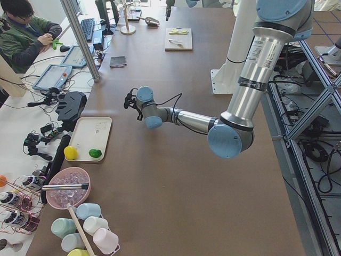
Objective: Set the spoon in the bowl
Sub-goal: 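Reach the left gripper to the pale green bowl and grip its rim, then drag the green bowl with the left gripper toward the table center, then release the bowl and withdraw the left arm while the right arm reaches the cutting board, then lower the right gripper onto the white spoon handle and close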
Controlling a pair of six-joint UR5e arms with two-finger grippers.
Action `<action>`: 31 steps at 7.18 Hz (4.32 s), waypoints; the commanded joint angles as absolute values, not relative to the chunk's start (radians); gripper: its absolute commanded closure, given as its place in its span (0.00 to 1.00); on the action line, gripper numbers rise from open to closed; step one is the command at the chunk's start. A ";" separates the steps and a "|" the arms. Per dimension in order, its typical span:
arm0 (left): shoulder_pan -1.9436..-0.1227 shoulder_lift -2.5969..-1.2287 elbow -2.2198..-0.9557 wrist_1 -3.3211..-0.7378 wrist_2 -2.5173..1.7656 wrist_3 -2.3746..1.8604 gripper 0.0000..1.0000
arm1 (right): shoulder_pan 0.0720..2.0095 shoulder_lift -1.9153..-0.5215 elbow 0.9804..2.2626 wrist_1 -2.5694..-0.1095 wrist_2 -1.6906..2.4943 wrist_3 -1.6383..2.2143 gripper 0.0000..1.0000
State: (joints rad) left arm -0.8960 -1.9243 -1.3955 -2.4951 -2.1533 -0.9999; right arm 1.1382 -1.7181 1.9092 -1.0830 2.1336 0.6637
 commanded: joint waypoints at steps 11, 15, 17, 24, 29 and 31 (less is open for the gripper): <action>-0.665 -2.102 -1.661 -2.027 -1.915 -1.079 0.01 | 1.100 -1.701 1.910 -1.083 2.125 0.670 0.00; -1.074 -1.710 -1.772 -2.031 -2.288 -0.487 0.01 | 0.872 -1.689 1.989 -1.094 1.921 1.194 0.03; -1.176 -1.663 -1.731 -2.029 -2.332 -0.335 0.01 | 0.688 -1.741 2.003 -1.089 1.707 1.485 0.04; -1.174 -1.647 -1.727 -2.043 -2.324 -0.334 0.01 | 0.518 -1.755 1.936 -1.058 1.490 1.598 0.22; -1.172 -1.649 -1.726 -2.043 -2.324 -0.339 0.01 | 0.517 -1.718 1.933 -1.055 1.483 1.674 1.00; -1.172 -1.649 -1.726 -2.043 -2.324 -0.341 0.01 | 0.517 -1.717 1.948 -1.057 1.483 1.674 1.00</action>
State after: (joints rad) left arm -1.1721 -1.6488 -1.7258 -2.0433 -2.3240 -0.3396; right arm 0.5170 -1.7185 1.9361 -1.0563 1.4833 1.6726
